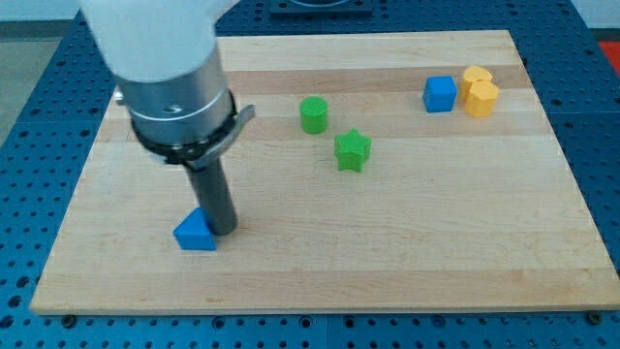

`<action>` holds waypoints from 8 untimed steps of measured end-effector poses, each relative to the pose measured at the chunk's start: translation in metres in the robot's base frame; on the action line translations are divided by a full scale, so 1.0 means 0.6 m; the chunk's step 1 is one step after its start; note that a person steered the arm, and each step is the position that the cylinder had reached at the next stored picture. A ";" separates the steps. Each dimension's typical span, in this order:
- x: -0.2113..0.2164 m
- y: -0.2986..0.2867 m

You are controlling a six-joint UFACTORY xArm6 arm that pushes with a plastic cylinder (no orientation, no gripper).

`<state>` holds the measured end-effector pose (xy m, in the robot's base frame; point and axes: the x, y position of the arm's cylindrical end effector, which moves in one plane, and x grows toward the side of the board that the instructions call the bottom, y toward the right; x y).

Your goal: Push the red circle to the top center

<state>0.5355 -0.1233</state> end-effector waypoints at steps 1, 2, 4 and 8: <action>0.020 -0.043; 0.037 -0.071; 0.034 -0.040; -0.076 0.344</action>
<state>0.4899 0.0831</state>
